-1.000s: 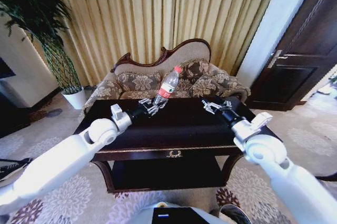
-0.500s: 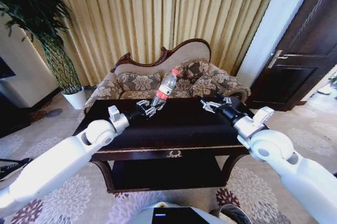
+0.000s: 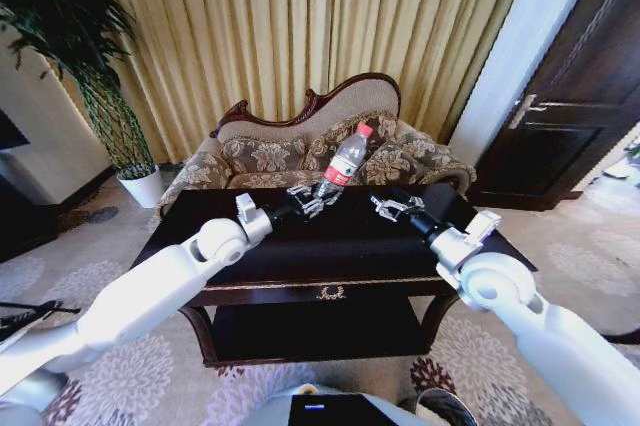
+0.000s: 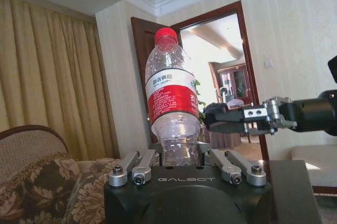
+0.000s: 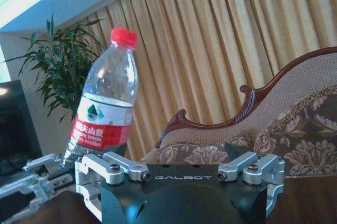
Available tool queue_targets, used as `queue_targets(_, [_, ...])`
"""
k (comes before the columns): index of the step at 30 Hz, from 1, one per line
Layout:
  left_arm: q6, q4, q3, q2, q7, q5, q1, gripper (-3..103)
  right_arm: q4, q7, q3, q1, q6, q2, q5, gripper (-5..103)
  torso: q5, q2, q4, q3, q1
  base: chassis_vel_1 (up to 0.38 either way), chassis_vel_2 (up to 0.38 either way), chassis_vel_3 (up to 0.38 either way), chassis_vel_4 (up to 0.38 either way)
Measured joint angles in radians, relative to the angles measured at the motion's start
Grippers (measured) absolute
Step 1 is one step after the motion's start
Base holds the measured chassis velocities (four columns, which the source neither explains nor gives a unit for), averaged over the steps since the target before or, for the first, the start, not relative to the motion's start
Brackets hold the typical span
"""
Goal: Move to the front of the table and place the trash on the table into the trash bin.
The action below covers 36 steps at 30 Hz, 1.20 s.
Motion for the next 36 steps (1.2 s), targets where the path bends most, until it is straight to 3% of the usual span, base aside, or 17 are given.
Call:
queue_targets(15, [0.004,0.023,0.051,-0.027,0.01,-0.001,-0.038,32,-0.005,0.0,-0.025,0.037,-0.004,0.019,0.006,100,-0.0001,0.0,0.0,0.0,0.0,0.0,0.0,0.0,0.0])
queue_targets(30, [0.009,0.026,0.114,-0.057,-0.024,-0.005,-0.082,30,0.004,0.0,-0.011,0.035,-0.005,0.022,0.001,100,0.0,0.0,-0.0001,0.0,0.0,0.0,0.0,0.0,0.0])
queue_targets(36, [0.01,0.022,0.107,-0.037,-0.017,-0.007,-0.079,30,0.002,-0.001,0.004,0.022,-0.005,0.02,-0.004,100,0.0,0.0,-0.0001,0.0,0.0,0.0,0.0,0.0,0.0])
